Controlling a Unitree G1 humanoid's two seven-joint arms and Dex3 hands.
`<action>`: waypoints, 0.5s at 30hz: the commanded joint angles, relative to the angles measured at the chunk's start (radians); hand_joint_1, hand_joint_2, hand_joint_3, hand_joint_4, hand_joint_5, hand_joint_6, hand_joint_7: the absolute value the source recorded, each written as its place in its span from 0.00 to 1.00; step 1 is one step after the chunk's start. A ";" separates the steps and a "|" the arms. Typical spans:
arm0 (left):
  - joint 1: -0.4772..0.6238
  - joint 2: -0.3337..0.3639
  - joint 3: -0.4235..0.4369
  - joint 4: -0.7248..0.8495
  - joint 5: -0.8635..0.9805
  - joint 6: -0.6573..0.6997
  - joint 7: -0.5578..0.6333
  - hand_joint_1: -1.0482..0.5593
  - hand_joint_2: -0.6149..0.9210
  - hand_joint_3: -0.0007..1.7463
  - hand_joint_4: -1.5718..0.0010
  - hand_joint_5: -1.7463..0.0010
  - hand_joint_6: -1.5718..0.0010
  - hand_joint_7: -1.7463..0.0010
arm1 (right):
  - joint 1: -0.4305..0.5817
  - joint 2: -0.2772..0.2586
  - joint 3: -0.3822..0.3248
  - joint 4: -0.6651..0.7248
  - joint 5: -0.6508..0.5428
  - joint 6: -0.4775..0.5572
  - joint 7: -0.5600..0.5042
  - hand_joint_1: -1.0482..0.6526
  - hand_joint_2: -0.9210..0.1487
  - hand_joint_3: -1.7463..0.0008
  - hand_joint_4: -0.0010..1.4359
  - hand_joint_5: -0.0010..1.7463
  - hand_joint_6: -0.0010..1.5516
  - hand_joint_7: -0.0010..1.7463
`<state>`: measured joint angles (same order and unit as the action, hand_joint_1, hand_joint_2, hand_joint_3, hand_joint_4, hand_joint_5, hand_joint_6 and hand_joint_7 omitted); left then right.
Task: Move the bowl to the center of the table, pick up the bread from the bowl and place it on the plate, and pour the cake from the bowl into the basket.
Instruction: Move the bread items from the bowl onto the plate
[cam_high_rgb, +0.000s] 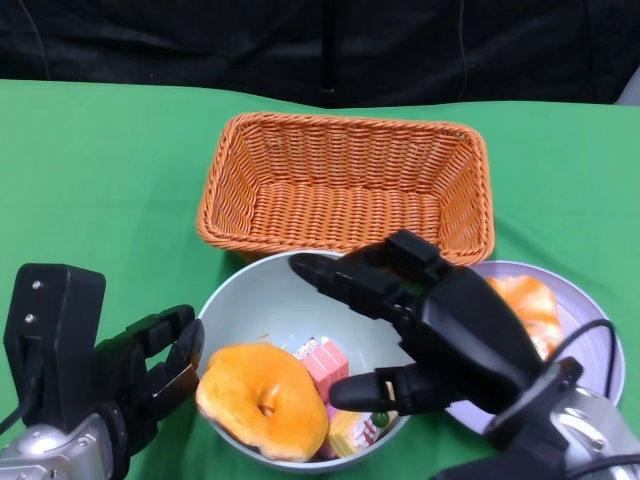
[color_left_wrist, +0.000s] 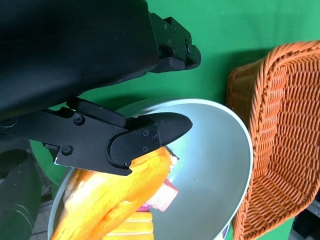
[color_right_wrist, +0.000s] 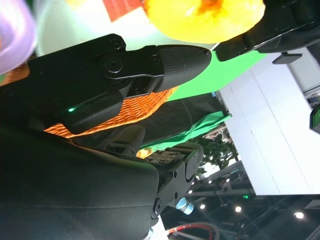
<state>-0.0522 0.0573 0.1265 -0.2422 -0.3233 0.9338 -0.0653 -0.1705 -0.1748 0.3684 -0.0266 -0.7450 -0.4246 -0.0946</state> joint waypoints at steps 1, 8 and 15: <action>0.014 0.022 -0.010 -0.021 0.009 0.005 -0.004 0.34 1.00 0.39 1.00 0.78 0.89 1.00 | -0.034 0.015 0.030 0.023 -0.010 0.047 0.031 0.25 0.00 0.85 0.04 0.51 0.25 0.04; 0.021 0.045 -0.034 -0.023 0.020 -0.006 -0.014 0.35 1.00 0.42 0.98 0.77 0.90 1.00 | -0.102 0.025 0.115 0.123 -0.078 0.058 0.007 0.26 0.00 0.95 0.03 0.57 0.25 0.05; 0.017 0.044 -0.039 -0.017 0.021 -0.012 -0.007 0.33 1.00 0.43 0.99 0.77 0.90 1.00 | -0.145 -0.013 0.143 0.114 -0.088 0.098 0.105 0.25 0.00 0.97 0.00 0.55 0.23 0.04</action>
<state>-0.0404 0.0857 0.0873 -0.2555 -0.3135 0.9332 -0.0660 -0.2923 -0.1662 0.5142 0.0970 -0.8345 -0.3385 -0.0146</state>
